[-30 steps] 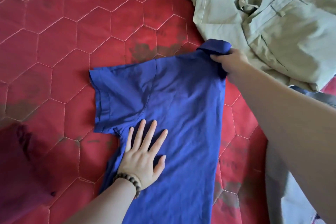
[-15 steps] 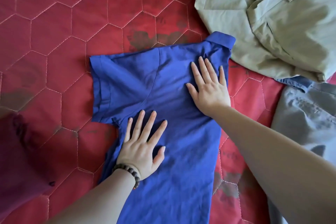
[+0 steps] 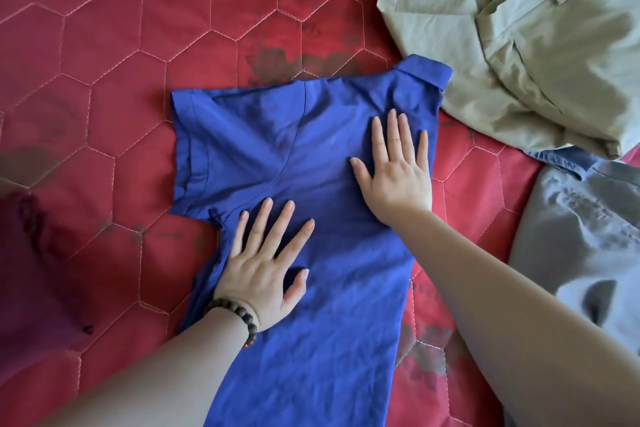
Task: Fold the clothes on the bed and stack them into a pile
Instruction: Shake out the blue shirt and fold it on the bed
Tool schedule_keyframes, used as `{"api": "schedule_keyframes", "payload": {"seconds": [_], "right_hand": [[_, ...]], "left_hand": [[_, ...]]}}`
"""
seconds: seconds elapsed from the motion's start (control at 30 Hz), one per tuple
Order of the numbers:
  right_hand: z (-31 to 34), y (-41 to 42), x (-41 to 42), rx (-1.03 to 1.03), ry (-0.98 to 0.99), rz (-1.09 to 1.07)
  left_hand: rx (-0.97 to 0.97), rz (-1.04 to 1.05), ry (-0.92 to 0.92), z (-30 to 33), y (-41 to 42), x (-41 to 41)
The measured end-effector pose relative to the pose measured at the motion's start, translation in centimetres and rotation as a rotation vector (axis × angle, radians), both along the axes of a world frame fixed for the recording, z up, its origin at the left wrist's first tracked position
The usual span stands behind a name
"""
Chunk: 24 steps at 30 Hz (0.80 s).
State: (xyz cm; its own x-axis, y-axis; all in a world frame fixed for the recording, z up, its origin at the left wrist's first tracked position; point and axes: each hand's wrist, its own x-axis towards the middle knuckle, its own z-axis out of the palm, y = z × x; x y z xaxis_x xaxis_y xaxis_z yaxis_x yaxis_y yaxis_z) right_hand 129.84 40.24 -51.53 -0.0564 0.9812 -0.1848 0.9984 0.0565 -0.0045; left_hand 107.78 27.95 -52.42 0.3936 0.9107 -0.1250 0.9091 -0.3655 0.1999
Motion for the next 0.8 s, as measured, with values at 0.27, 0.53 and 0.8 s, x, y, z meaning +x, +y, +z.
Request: {"api": "schedule_keyframes", "payload": {"seconds": [0.27, 0.53, 0.8], "right_hand": [[-0.6, -5.1, -5.8, 0.011, 0.137, 0.367], [0.7, 2.6, -4.1, -0.004, -0.018, 0.104], [4.3, 9.2, -18.4, -0.133, 0.185, 0.52]], "left_hand": [[0.0, -0.007, 0.014, 0.1, 0.0, 0.1], [-0.062, 0.025, -0.038, 0.5, 0.0, 0.0], [-0.097, 0.028, -0.055, 0.7, 0.0, 0.0]]}}
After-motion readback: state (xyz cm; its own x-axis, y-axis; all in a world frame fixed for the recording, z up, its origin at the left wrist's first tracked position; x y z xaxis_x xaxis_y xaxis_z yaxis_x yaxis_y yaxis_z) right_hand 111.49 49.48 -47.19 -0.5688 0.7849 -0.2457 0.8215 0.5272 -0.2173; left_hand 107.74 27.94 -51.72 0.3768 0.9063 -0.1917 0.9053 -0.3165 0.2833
